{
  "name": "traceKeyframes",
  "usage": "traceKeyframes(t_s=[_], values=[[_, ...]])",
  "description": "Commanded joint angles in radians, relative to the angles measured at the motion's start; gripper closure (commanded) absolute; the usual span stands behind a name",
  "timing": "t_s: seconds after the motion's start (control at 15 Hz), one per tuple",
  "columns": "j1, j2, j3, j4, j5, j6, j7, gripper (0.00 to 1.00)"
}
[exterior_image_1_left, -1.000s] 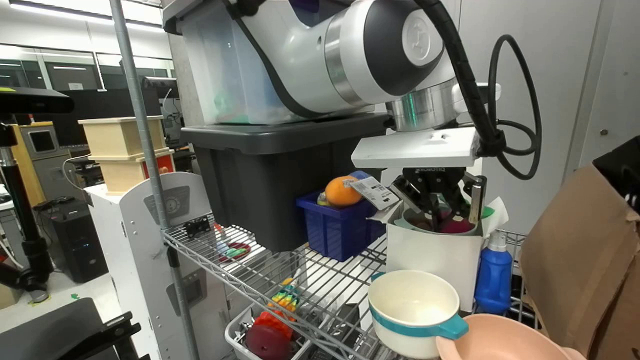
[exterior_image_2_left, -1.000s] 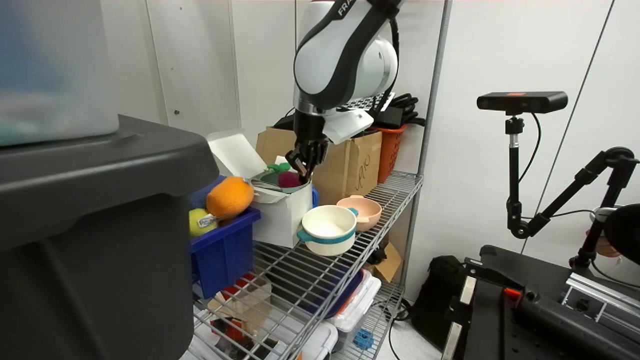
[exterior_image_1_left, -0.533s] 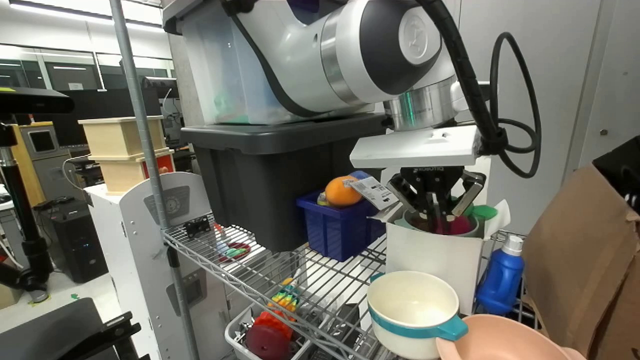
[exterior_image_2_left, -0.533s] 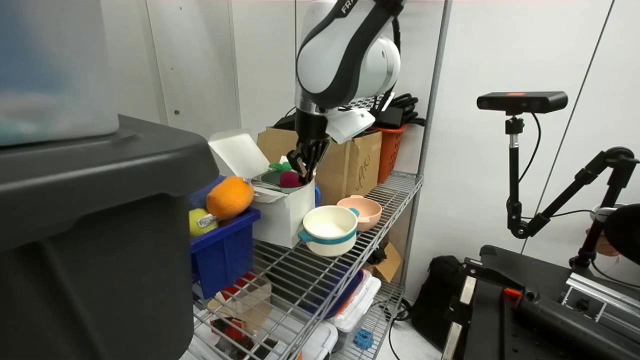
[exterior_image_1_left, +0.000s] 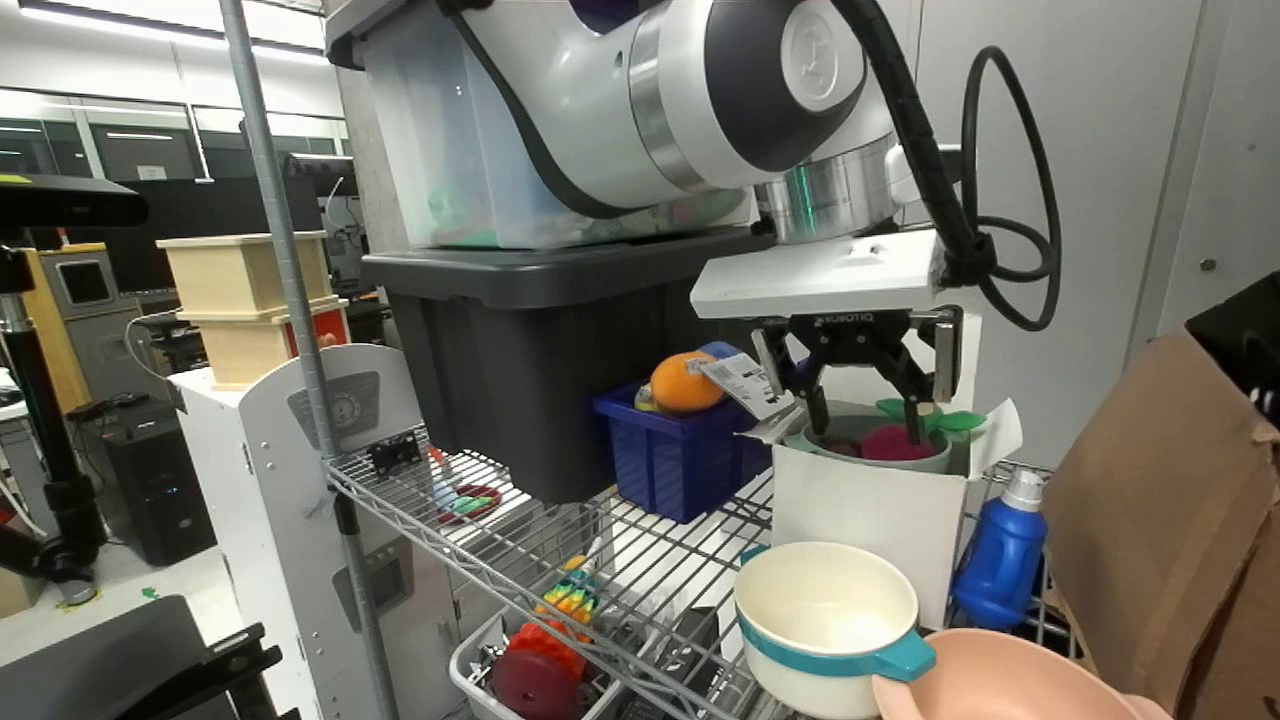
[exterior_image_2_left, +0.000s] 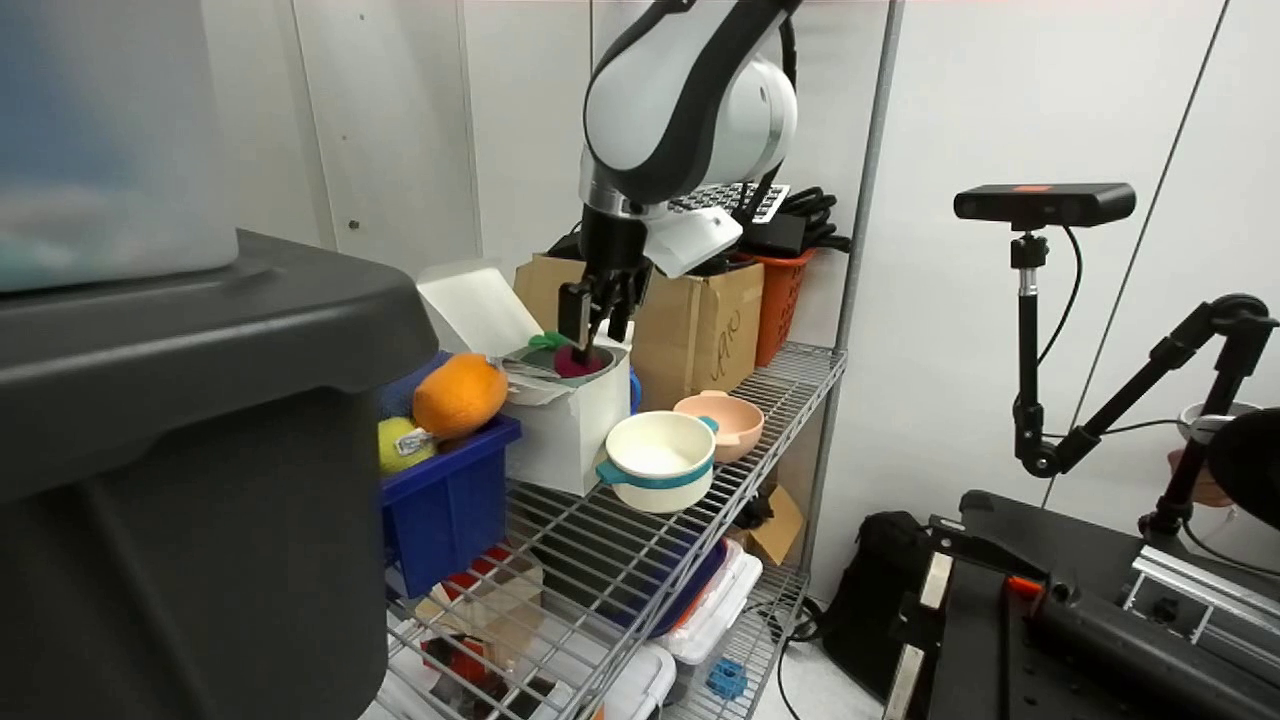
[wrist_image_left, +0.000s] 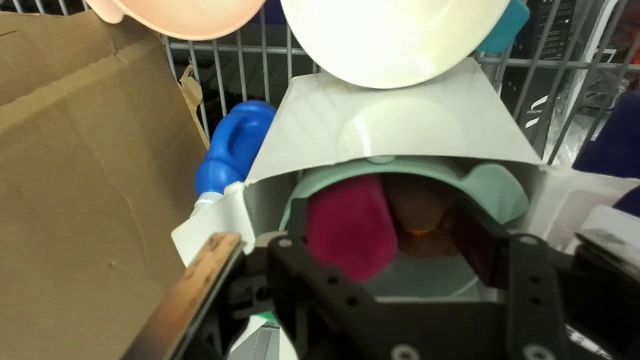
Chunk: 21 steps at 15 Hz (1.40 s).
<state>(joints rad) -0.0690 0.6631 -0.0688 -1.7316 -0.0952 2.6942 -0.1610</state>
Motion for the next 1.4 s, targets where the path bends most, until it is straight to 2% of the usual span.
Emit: traceKeyframes(t_s=[0.0, 0.73, 1.33], values=[[-0.001, -0.036, 0.011, -0.024, -0.014, 0.014, -0.004, 0.0], [0.041, -0.006, -0.001, 0.031, -0.021, 0.002, 0.044, 0.0], [0.038, 0.021, -0.004, 0.091, -0.012, -0.006, 0.072, 0.0]])
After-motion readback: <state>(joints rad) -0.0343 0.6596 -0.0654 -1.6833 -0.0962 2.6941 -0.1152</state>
